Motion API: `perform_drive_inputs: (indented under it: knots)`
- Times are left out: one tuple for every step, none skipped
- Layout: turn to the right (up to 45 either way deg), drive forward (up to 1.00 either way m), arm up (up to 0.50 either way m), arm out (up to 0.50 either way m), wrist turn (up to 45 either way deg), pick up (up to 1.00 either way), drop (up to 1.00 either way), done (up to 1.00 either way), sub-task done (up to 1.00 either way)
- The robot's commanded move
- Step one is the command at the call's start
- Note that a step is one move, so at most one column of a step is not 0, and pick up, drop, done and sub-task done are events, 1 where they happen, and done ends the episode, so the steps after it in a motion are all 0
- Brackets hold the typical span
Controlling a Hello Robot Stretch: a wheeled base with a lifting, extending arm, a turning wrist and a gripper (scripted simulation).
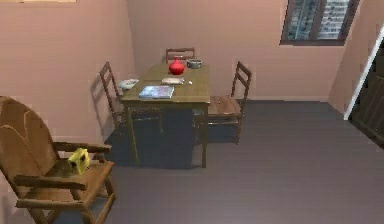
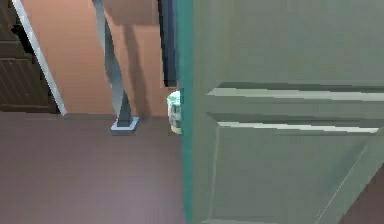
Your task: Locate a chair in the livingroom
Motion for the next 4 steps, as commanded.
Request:
perform_drive_inputs:
  knots:
    - [15.0, 0.0, 0.0, 0.0, 0.0, 0.0, 0.0, 0.0, 0.0]
    - [0.0, 1.0, 0.0, 0.0, 0.0, 0.0, 0.0, 0.0, 0.0]
    - [15.0, 0.0, 0.0, 0.0, 0.0, 0.0, 0.0, 0.0, 0.0]
    - [0.0, 0.2, 0.0, 0.0, 0.0, 0.0, 0.0, 0.0, 0.0]
